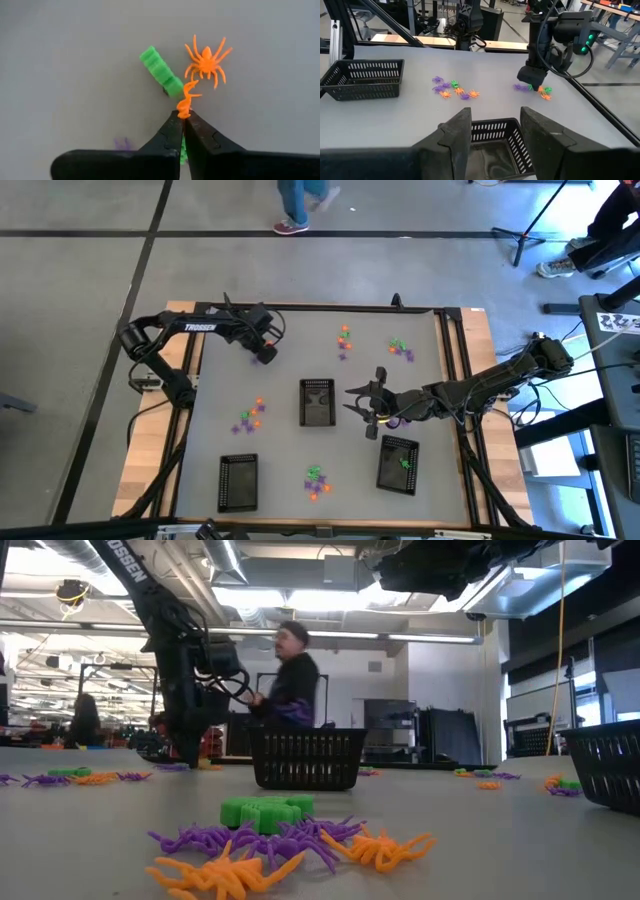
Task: Sort Halloween decoration
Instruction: Put the orange spider toy into the top black bin
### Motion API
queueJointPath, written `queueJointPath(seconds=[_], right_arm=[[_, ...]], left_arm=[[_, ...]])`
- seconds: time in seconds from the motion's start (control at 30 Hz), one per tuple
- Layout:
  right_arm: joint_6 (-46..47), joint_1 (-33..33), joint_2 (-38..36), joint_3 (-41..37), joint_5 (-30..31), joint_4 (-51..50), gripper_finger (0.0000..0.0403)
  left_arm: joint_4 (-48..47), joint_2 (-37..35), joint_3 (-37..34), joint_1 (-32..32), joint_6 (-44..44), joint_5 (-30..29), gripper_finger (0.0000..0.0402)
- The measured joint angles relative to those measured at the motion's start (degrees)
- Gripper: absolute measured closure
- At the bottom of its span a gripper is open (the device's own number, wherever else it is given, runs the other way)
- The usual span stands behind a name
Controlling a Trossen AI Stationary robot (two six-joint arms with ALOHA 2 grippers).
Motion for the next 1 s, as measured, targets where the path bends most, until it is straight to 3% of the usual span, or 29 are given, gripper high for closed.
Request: queueJointPath(seconds=[0.27, 0.37, 0.5, 0.63, 0.73, 0.83, 1.0], right_arm=[[-0.01, 0.00, 0.02, 0.00, -0.02, -0.04, 0.0236], [-0.45, -0.02, 0.02, 0.00, 0.00, -0.02, 0.0236], [-0.53, -0.21, 0.02, 0.00, 0.00, 0.00, 0.0236], [-0.59, -0.94, 0.04, -0.01, 0.45, 0.05, 0.0236], [-0.23, -1.22, 0.04, -0.02, 0.51, 0.07, 0.0236], [0.03, -1.22, 0.04, -0.02, 0.50, 0.09, 0.0236], [0.16, -1.20, 0.04, -0.02, 0.50, 0.81, 0.0236]], left_arm=[[-2.34, -9.50, 0.09, -2.03, -0.01, -0.84, 0.0401], [-1.89, -14.59, 0.11, -4.20, -0.03, 1.90, 0.0401], [-0.41, -19.99, 0.11, -11.15, -0.84, 7.50, 0.0401], [6.14, -22.32, 0.11, -22.75, -3.45, 7.93, 0.0401], [12.64, -22.36, 0.11, -32.06, -3.51, 6.04, 0.0401], [17.75, -21.77, 0.16, -40.05, -3.51, -0.21, 0.0402], [21.55, -18.93, 0.20, -48.52, -4.68, -9.44, 0.0401]])
